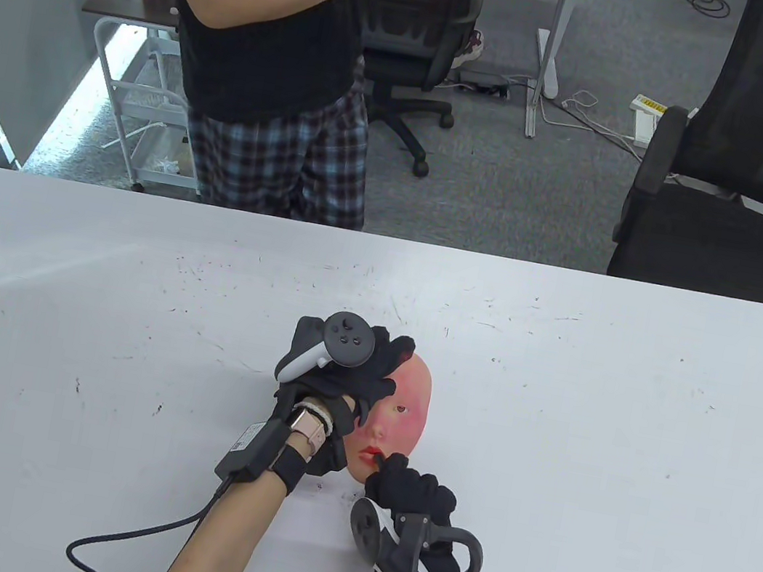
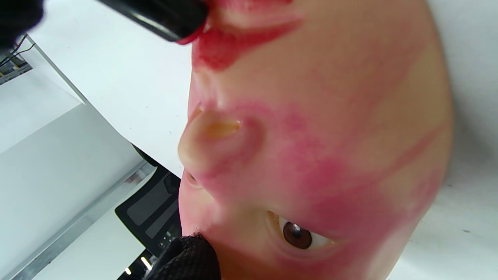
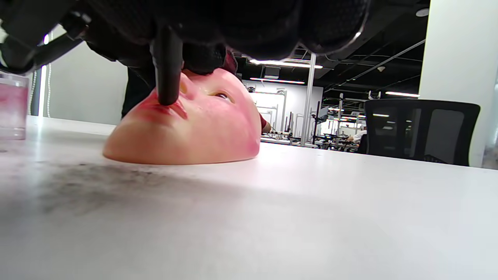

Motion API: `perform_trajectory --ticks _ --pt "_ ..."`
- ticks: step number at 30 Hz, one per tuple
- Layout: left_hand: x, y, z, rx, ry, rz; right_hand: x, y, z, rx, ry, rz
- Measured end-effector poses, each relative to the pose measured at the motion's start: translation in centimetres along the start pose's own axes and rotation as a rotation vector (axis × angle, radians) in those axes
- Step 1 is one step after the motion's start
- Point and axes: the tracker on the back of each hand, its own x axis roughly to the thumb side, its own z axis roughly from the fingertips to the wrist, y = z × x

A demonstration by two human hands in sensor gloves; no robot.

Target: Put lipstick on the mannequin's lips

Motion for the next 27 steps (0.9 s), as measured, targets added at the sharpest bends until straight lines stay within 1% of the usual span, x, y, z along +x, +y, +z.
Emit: perform_trajectory --ticks 1,4,10,13,15,18,20,22,24,27 --pt "0.0 0.0 0.0 -0.001 0.0 0.003 0.2 0.1 0.0 0.008 -0.012 -0.025" --pt "0.0 0.0 0.0 -0.001 0.0 0.003 0.2 0.0 0.1 -0.002 -0.022 0.004" --pt "0.0 0.0 0.0 0.0 0.001 0.002 -1.1 0.3 0.2 0.015 0.03 0.013" --pt "0.0 0.0 0.0 -0.001 0.001 0.003 -0.7 0.2 0.2 -0.012 -0.006 -0.004" --pt "0.0 0.0 0.0 -0.002 0.0 0.004 0.0 0.4 0.0 0.008 -0.037 -0.033" --pt "0.0 0.0 0.0 -0.001 0.001 0.002 0.6 0.5 -0.3 0.027 -0.04 -0.001" --pt "0.0 0.0 0.0 0.0 0.002 0.001 0.2 0.4 -0.2 0.013 -0.025 -0.024" --pt "0.0 0.0 0.0 0.0 0.003 0.001 -0.5 0.1 -0.1 -0.008 0.006 0.002" --pt "0.0 0.0 0.0 -0.001 0.002 0.002 -1.0 0.2 -0.1 0.006 0.023 -0.003" --pt "0.0 0.0 0.0 -0.002 0.002 0.001 -0.7 0.4 -0.1 -0.002 -0.013 -0.039"
